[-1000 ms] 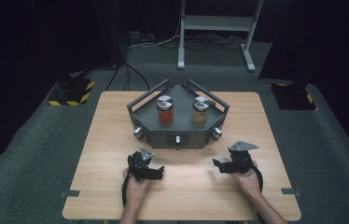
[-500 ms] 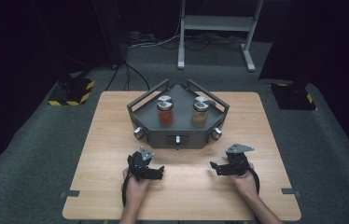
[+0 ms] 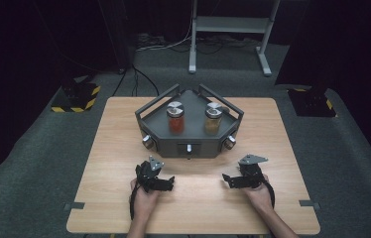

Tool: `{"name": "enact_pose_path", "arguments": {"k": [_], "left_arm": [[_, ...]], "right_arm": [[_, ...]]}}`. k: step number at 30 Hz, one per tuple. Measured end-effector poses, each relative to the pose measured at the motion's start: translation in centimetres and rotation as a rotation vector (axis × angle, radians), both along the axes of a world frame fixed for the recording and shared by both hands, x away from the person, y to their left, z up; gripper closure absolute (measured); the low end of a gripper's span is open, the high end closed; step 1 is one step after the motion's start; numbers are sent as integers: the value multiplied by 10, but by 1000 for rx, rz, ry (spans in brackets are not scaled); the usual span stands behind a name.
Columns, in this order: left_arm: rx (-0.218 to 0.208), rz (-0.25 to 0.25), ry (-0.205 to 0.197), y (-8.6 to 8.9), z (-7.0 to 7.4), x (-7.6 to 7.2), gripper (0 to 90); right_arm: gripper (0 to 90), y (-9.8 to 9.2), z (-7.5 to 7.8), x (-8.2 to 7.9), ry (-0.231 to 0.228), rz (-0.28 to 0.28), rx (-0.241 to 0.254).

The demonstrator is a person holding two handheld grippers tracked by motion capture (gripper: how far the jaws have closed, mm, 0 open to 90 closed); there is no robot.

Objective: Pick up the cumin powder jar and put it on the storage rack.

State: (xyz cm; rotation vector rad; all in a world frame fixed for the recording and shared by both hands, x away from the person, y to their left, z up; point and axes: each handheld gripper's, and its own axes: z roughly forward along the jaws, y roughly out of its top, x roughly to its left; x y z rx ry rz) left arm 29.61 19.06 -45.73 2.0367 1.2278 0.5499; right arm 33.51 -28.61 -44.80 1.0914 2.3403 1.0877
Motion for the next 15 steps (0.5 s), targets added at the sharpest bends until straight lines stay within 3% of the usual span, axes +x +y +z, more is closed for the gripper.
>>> {"name": "enact_pose_path", "arguments": {"k": [15], "left_arm": [[0,0,0,0,0,0,9]], "right_arm": [[91,7,-1,-2,-3,1,-35]]}}
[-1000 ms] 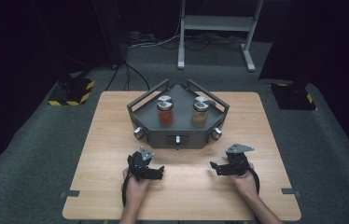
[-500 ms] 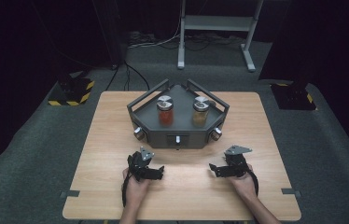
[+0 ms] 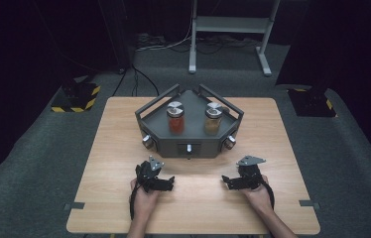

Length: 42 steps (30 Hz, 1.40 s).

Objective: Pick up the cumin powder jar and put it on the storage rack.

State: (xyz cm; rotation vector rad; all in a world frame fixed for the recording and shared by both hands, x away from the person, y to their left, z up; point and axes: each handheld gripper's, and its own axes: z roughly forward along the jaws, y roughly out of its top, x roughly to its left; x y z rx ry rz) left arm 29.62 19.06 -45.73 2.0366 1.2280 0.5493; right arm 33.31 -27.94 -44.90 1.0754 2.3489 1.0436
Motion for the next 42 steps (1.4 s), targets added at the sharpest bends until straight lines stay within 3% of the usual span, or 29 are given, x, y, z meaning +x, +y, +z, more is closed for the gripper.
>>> {"name": "enact_pose_path", "arguments": {"k": [42], "left_arm": [[0,0,-1,0,0,0,10]], "right_arm": [[66,5,1,0,-3,10,-25]]}}
